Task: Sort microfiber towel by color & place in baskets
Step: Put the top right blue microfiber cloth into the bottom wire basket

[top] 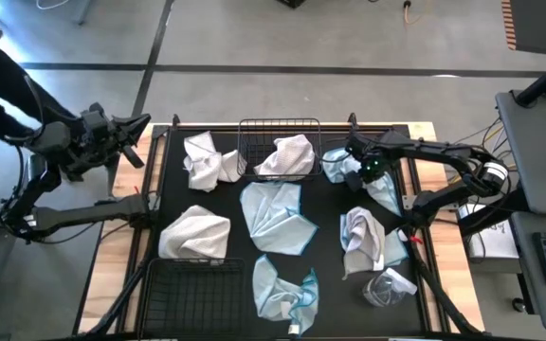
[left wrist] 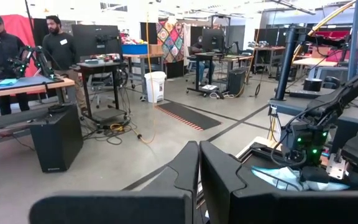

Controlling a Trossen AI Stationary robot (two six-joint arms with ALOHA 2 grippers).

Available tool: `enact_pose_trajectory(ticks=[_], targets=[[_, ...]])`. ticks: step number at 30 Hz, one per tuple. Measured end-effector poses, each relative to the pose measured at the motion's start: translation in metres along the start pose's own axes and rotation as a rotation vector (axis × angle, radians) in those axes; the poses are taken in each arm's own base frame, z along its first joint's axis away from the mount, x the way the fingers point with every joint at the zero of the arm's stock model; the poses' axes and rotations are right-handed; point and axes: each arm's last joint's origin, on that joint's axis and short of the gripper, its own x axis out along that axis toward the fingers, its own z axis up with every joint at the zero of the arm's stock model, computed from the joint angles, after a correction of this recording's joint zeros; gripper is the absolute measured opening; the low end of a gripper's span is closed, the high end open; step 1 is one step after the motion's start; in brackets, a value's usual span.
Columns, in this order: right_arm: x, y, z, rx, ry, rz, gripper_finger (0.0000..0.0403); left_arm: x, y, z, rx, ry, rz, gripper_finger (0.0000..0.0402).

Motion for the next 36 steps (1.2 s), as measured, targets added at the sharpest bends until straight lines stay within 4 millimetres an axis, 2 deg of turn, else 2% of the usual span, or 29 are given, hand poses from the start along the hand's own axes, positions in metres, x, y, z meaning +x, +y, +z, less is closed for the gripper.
enact_pose_trajectory(ticks=[14,27,36], targets=[[-0.047,0.011,0.025,0.002,-0.152,0.075,0.0012,-0.001,0.000,0.000,0.010,0.002,0.000,0.0000],[-0.117,0.021,0.047,-0.002,-0.379,0.185,0.0013,-0.002,0.001,0.000,0.009,0.000,0.000,0.0000],[-0.164,0.029,0.052,-0.020,-0.530,0.266,0.0013,-0.002,0.001,-0.001,0.012,0.006,0.000,0.0000]])
